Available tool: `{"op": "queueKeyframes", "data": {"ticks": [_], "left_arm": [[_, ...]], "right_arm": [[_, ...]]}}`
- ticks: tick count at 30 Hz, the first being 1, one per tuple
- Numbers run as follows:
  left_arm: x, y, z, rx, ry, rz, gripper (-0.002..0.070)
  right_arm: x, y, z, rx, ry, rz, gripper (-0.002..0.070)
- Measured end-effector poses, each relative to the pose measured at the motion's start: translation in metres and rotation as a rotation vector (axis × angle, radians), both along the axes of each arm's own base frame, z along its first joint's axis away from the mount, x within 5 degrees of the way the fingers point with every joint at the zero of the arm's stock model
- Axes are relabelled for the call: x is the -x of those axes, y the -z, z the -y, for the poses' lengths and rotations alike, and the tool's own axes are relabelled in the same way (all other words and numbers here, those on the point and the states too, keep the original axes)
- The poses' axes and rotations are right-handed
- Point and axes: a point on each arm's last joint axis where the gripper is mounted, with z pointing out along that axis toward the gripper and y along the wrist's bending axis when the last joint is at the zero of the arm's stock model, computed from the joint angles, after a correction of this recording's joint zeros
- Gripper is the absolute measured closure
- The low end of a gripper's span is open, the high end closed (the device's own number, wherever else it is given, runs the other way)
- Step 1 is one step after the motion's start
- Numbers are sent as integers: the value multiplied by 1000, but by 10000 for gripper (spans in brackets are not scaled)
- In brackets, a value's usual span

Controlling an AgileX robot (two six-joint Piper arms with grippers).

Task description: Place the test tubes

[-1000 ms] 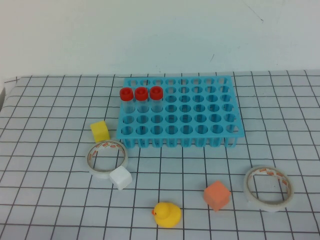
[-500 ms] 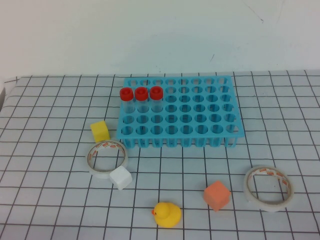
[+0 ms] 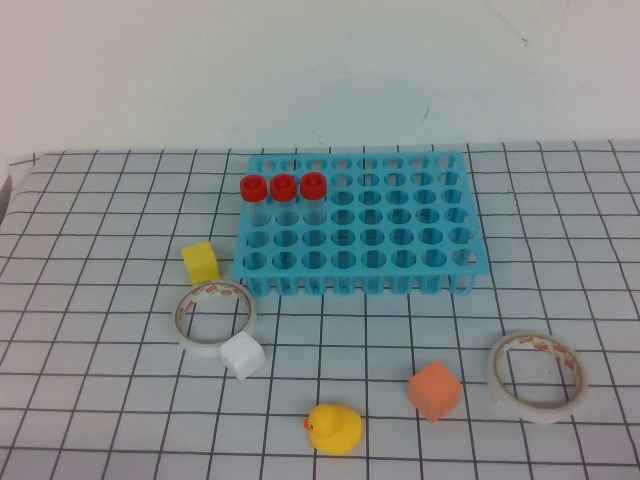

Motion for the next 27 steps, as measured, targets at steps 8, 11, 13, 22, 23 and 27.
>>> {"op": "queueKeyframes", "data": {"ticks": [8,11,13,22,23,27], "left_arm": [[0,0,0,40,-11,-4,676],[0,0,0,59,-16,-6,676],[0,0,0,51,-17,-6,676],[0,0,-1,31,-19,-6,676],[0,0,-1,31,-18,-7,676],[0,0,-1,29,-19,-8,676]], "right_arm": [[0,0,0,0,0,0,678],[0,0,0,0,0,0,678],[0,0,0,0,0,0,678],[0,0,0,0,0,0,678],[0,0,0,0,0,0,678],[0,0,0,0,0,0,678]]}}
